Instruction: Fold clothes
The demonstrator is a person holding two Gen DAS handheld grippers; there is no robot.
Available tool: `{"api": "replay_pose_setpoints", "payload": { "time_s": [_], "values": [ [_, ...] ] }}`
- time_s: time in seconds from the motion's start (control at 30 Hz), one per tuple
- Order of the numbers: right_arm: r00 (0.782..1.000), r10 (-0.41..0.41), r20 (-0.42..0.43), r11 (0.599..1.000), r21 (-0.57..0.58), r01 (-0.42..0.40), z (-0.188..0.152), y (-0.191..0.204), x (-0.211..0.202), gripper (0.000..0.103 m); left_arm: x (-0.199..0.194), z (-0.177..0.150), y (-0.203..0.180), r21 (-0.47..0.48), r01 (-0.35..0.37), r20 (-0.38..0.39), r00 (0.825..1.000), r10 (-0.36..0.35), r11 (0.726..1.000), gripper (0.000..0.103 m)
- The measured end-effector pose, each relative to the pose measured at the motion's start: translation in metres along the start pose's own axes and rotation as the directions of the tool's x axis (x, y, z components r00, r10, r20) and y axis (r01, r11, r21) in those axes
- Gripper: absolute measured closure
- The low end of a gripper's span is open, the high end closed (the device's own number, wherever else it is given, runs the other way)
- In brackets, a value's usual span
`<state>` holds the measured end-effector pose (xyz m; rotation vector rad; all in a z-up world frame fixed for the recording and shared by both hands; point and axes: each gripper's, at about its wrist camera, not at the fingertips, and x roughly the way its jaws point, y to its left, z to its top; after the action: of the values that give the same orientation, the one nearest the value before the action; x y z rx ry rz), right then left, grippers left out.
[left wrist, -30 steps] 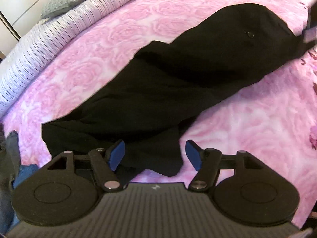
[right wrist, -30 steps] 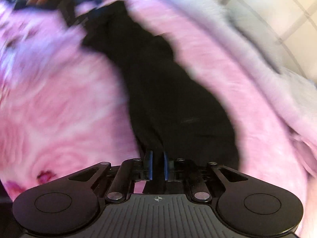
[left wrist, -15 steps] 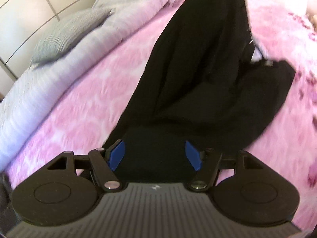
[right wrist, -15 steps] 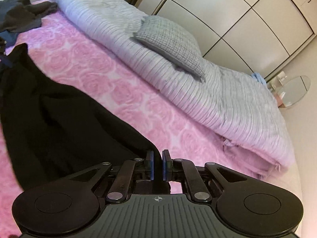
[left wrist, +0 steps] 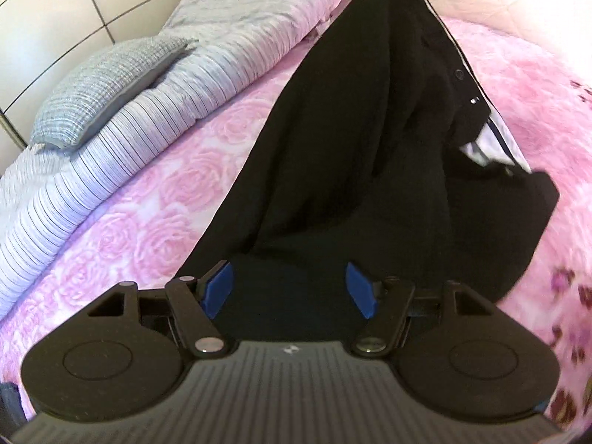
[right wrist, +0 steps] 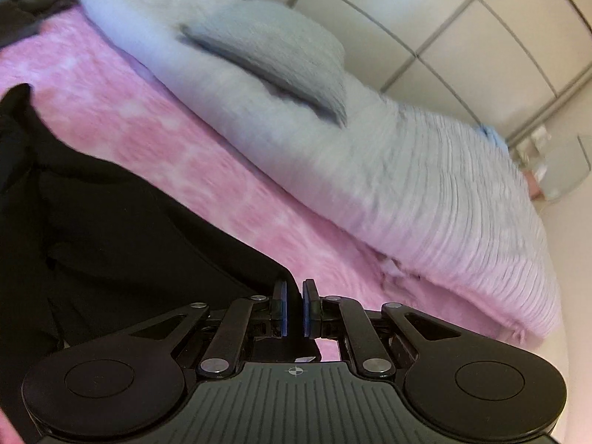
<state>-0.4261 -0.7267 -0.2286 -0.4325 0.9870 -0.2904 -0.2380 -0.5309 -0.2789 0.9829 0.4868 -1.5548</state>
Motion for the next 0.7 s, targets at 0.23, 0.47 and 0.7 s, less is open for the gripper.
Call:
{"api": "replay_pose_setpoints", "payload": {
  "time_s": [0.23, 0.47, 0.7],
  "values": [
    [0.998, 0.064, -0.024, 0.994, 0.093, -0.061, -0.049, -0.003, 0.055, 0.074, 0.021, -0.013, -0.024, -0.012, -0.052, -0.13, 0.99, 0.05, 0.999, 0.039],
    [0.971, 0.23, -0.067, 0.951, 0.228, -0.21, -0.153, 0.084, -0.028, 0.062, 0.022, -0.083, 0.014, -0.05, -0.196, -0.311, 0.935, 0.172, 0.979, 0.039],
    [0.946, 0.306, -0.108, 0.95, 0.105, -0.295, -0.186, 0.215, -0.093, 0.041, 0.036, -0.134, 0.09, -0.337, -0.244, -0.373, 0.921, 0.109, 0.909, 0.039]
  ]
}}
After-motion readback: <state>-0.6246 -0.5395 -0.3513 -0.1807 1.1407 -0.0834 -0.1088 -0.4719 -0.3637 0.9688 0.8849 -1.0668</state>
